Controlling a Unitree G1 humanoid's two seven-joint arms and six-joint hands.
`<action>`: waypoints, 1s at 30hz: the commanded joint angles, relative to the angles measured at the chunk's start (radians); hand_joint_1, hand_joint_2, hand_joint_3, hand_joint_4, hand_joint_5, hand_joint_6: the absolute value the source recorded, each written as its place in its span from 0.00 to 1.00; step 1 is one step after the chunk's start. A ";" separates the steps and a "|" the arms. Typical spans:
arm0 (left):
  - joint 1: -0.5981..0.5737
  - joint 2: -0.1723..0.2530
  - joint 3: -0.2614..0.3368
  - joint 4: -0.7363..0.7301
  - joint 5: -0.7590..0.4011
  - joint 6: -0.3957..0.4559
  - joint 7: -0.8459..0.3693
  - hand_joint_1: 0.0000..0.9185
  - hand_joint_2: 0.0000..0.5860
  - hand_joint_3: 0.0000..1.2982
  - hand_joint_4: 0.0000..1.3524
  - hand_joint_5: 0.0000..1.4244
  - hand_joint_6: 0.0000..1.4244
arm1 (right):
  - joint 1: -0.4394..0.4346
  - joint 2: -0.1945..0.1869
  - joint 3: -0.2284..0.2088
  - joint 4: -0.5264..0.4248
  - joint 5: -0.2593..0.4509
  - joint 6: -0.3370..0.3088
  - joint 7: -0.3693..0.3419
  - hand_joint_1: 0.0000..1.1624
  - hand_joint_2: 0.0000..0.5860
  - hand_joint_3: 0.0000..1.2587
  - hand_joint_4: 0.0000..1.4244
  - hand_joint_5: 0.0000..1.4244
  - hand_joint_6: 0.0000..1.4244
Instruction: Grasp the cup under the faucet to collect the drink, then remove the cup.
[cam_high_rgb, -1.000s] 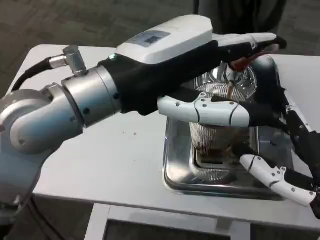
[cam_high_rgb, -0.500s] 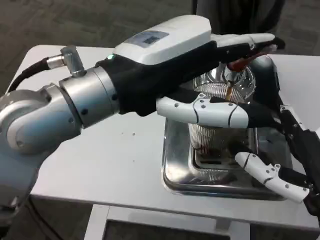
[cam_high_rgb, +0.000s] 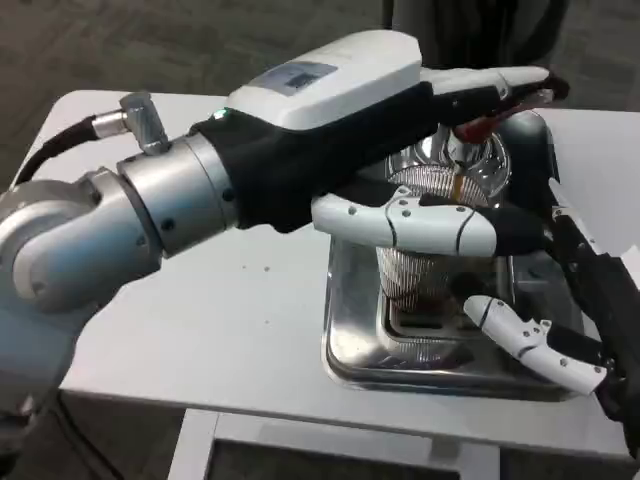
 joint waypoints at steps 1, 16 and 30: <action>0.044 0.023 -0.038 -0.021 -0.004 -0.013 -0.076 0.00 0.19 0.10 0.05 0.12 0.11 | -0.008 0.008 0.012 0.015 0.009 -0.003 -0.015 0.48 0.47 0.02 0.03 0.10 0.14; 0.071 -0.018 0.037 0.013 -0.078 -0.001 -0.024 0.00 0.18 0.10 0.05 0.12 0.11 | -0.043 0.012 0.025 0.053 0.008 -0.003 -0.034 0.47 0.48 0.02 0.03 0.10 0.14; 0.093 -0.060 0.093 0.025 -0.105 -0.047 0.027 0.00 0.18 0.09 0.05 0.12 0.12 | -0.043 0.010 0.018 0.053 0.011 -0.003 -0.039 0.46 0.48 0.03 0.03 0.10 0.14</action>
